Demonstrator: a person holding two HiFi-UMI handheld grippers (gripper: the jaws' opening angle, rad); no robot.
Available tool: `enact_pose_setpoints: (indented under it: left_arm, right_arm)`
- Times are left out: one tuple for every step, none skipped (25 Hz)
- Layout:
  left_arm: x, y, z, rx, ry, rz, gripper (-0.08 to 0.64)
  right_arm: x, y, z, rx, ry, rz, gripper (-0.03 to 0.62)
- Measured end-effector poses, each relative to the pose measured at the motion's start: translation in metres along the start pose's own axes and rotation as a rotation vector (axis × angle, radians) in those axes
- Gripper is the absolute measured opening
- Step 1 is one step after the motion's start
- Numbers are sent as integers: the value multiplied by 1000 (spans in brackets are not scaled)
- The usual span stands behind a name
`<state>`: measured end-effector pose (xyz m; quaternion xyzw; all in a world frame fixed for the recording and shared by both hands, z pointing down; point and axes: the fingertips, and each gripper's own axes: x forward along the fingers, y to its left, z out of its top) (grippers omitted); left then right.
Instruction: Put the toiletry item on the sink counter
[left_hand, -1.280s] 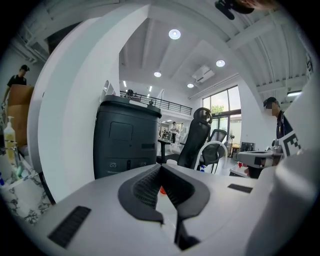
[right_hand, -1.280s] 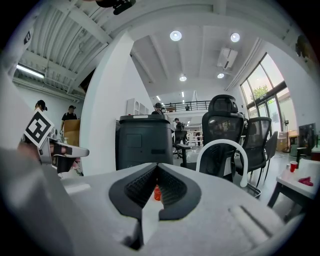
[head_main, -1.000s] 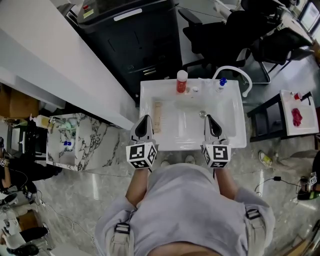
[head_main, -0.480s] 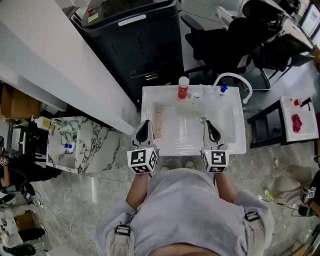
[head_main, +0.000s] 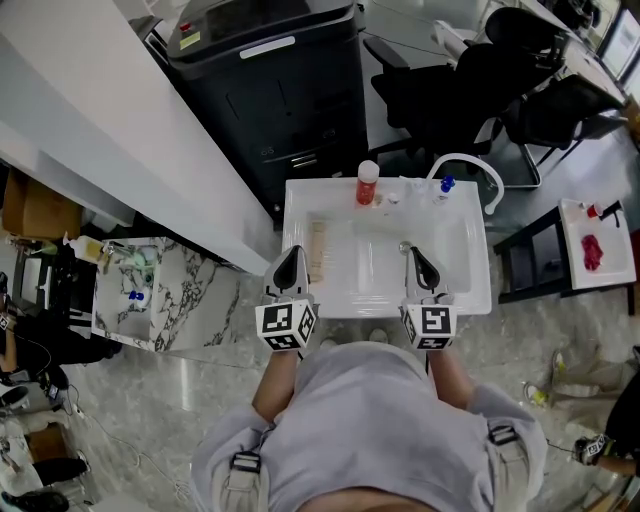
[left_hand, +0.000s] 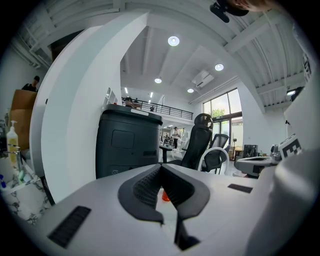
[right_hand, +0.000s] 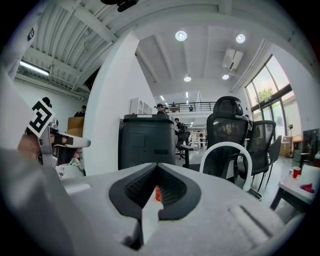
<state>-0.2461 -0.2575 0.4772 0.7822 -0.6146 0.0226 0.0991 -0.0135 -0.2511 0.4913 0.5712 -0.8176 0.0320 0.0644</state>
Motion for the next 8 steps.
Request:
enact_pose_setpoints:
  left_arm:
    - [0,0,0,-1,1,-1,5]
    - [0,0,0,-2,2,-1,5]
    - [0,0,0,-2,4,-2,5]
    - [0,0,0,-1,5,-3,5]
    - [0,0,0,-1,6,-3,5]
    - [0,0,0,0,6,-3,5]
    - [0,0,0,0,6,-3,5]
    - [-1,0,0,1,6,-4,5]
  right_arm:
    - [0,1,0,0,-1,2,5]
    - [0,1,1,0,-1,4,5]
    - [0,1,1,0,-1,5,5]
    - [0,1,2,0,-1,5,5]
    - [0,2,2,0,-1,5,5]
    - [0,2,2,0,0,4,5]
    - [-1,2,2,0,0,4,5]
    - [-1,2,2,0,0,3,5]
